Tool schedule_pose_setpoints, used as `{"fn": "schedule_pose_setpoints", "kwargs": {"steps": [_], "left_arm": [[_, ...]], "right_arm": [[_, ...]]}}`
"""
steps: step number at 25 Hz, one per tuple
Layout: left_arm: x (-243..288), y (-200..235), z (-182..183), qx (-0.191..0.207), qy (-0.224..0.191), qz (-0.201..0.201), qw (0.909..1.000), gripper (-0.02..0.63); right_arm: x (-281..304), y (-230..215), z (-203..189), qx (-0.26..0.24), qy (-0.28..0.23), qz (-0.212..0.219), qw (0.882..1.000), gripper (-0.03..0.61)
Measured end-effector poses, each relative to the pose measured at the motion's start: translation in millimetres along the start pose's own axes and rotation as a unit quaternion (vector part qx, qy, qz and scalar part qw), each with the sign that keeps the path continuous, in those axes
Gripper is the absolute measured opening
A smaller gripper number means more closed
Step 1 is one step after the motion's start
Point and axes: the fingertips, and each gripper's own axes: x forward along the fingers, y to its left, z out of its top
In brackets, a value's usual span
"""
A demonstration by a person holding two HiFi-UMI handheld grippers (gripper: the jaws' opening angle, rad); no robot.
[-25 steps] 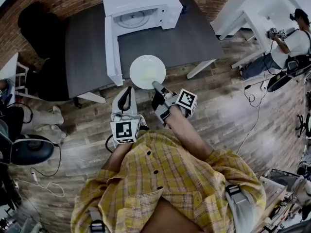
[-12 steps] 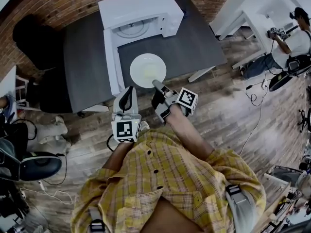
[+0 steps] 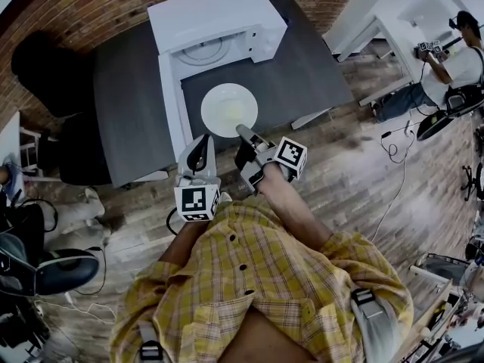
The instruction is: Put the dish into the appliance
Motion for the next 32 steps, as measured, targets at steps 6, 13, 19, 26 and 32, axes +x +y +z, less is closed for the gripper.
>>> {"fn": "schedule_pose_setpoints", "kwargs": {"steps": [6, 13, 19, 26, 32], "left_arm": [[13, 5, 0, 0.002, 0.005, -0.001, 1.0000, -0.003], [36, 11, 5, 0.019, 0.010, 0.010, 0.9997, -0.003], [68, 14, 10, 0.014, 0.007, 0.019, 0.9997, -0.003], [92, 18, 11, 0.024, 0.011, 0.036, 0.9990, -0.003], [101, 25, 6, 0.033, 0.017, 0.058, 0.9976, -0.003]], "right_arm": [[8, -1, 10, 0.003, -0.005, 0.000, 1.000, 0.018], [24, -2, 30, 0.005, -0.001, 0.002, 1.000, 0.018], [41, -11, 56, 0.006, 0.013, -0.014, 1.000, 0.018], [66, -11, 89, 0.000, 0.020, -0.009, 1.000, 0.017], [89, -25, 98, -0.002, 0.042, -0.015, 0.999, 0.017]]}}
